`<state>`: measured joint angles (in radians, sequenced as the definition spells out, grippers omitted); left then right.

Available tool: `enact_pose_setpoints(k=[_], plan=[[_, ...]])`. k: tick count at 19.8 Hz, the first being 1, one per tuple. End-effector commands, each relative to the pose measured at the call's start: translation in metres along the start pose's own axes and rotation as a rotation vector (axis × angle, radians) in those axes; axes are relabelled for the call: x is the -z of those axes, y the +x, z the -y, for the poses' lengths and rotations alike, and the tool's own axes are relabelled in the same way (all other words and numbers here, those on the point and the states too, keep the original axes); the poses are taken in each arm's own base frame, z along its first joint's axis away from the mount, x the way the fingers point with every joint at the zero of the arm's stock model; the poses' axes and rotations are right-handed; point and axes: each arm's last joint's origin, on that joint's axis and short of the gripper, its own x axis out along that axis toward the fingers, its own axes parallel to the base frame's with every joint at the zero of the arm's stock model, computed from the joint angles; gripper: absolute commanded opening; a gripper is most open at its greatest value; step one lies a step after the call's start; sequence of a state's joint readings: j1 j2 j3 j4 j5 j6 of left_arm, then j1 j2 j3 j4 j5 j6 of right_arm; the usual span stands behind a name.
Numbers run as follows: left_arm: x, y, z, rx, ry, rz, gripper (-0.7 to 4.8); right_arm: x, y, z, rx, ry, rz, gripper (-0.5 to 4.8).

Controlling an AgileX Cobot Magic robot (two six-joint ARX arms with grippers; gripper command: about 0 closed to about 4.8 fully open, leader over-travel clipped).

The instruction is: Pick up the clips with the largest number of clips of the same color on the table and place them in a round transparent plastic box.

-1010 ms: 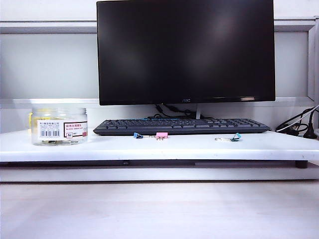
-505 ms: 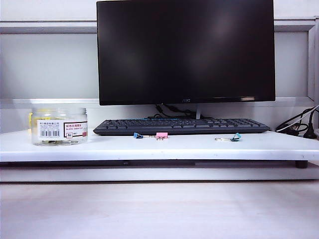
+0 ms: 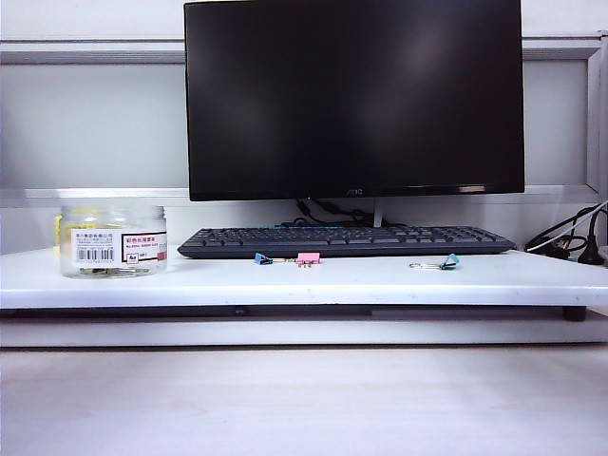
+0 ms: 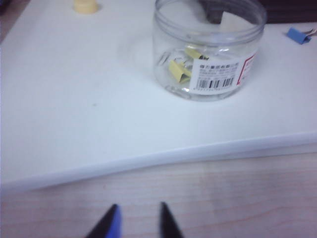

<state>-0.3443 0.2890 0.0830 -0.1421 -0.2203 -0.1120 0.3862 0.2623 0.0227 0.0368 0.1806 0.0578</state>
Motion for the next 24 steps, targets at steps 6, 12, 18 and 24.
enact_pose_setpoints(k=[6,12,18,24], plan=[[0.004,-0.007,0.004,0.215,0.04,0.067,-0.06,-0.001,0.0,0.0,-0.003,0.056,0.017,1.03],[0.01,-0.011,0.004,0.274,0.043,0.076,-0.06,0.006,0.0,-0.003,-0.105,0.073,-0.041,1.03],[0.01,-0.01,0.004,0.243,0.042,0.076,-0.06,0.015,0.0,-0.002,-0.101,0.061,-0.132,1.03],[0.011,-0.01,0.002,0.195,0.037,0.076,-0.05,0.019,-0.001,-0.003,-0.115,0.058,-0.172,1.03]])
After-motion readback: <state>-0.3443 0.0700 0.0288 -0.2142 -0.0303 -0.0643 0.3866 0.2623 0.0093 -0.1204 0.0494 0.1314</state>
